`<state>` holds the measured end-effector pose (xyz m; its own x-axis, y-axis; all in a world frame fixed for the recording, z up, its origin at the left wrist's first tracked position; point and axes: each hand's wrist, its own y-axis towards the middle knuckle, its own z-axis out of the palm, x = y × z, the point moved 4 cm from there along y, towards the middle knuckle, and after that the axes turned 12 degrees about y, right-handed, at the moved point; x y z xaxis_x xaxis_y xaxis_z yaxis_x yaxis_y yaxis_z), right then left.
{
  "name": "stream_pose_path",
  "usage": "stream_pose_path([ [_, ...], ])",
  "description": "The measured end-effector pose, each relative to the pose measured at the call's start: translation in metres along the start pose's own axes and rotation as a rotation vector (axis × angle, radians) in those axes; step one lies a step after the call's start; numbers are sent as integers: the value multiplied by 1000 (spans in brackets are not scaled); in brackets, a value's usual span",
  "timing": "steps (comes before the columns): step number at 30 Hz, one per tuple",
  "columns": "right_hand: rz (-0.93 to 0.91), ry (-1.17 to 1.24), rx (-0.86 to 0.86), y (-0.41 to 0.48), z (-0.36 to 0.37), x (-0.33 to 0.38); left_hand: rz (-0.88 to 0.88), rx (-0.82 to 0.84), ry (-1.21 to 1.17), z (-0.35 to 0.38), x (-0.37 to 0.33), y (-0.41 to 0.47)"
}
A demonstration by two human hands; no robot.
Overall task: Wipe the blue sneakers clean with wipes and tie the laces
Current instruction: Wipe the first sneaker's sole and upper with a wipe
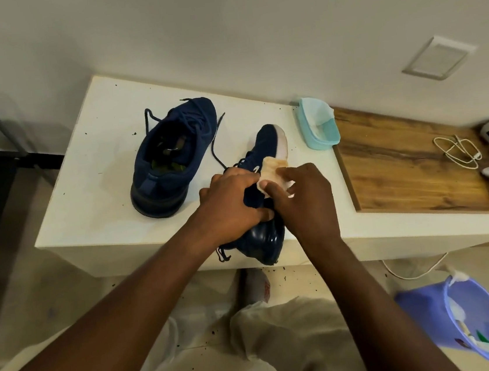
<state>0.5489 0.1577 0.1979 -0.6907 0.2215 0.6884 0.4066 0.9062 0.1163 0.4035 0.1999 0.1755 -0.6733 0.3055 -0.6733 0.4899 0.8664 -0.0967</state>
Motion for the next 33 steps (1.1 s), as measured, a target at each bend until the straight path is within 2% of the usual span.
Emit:
stream_pose_path([
  [4,-180,-58,-76,14,-6,8,-16,43,22,-2,0,1],
  [8,-172,83,-85,44,-7,5,-20,56,23,-3,0,0],
  [13,-290,117,100,13,0,-7,-14,61,-2,-4,0,1],
  [15,-317,112,114,-7,-4,-14,-5,64,-12,-3,-2,0],
  [18,-334,84,-17,12,-7,-21,-8,74,7,-4,-5,-1],
  [20,-267,143,-116,39,-7,-21,-23,83,6,-6,-5,-2],
  [23,-203,199,-159,70,-8,-15,-31,108,7,-8,-5,-4],
  [25,-258,95,-100,65,-6,-4,-32,108,9,-9,-4,-4],
  [29,-345,-287,85,5,-3,-1,-39,102,-6,-8,-2,-1],
  [31,-297,-328,126,-20,-4,0,-44,91,-12,-6,-2,0],
  [33,-181,-252,223,-30,0,6,-38,80,-27,-4,-1,0],
])
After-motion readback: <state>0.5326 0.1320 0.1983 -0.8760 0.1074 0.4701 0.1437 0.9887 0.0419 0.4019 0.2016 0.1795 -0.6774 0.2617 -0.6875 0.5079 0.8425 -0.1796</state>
